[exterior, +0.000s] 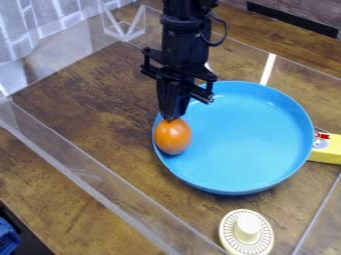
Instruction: Remove the orange ball from inside the blue tray and put it on the table
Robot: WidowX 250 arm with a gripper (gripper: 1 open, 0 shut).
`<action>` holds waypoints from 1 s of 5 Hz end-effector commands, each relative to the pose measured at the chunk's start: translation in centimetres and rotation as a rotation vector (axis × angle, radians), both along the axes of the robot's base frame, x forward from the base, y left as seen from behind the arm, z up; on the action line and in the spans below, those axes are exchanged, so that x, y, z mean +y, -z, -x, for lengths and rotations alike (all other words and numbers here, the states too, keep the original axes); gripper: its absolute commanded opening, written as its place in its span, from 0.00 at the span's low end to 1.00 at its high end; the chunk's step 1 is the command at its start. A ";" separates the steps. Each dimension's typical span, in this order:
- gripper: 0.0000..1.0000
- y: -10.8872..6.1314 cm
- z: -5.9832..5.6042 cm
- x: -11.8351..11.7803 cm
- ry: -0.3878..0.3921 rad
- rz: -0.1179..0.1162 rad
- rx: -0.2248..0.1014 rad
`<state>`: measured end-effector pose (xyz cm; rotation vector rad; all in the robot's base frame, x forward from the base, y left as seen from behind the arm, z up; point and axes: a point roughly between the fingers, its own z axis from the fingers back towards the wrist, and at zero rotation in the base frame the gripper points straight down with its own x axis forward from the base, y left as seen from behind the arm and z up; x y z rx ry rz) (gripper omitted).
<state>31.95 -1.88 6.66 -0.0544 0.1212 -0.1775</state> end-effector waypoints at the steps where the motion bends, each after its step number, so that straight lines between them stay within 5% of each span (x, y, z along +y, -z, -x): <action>1: 0.00 -1.7 -0.6 1.4 -0.020 -0.011 -0.052; 3: 0.00 -2.0 -0.5 2.6 -0.024 -0.022 -0.047; 4: 1.00 -1.8 -0.5 3.2 -0.027 -0.028 -0.042; 5: 1.00 -1.5 -0.5 3.7 -0.029 -0.033 -0.037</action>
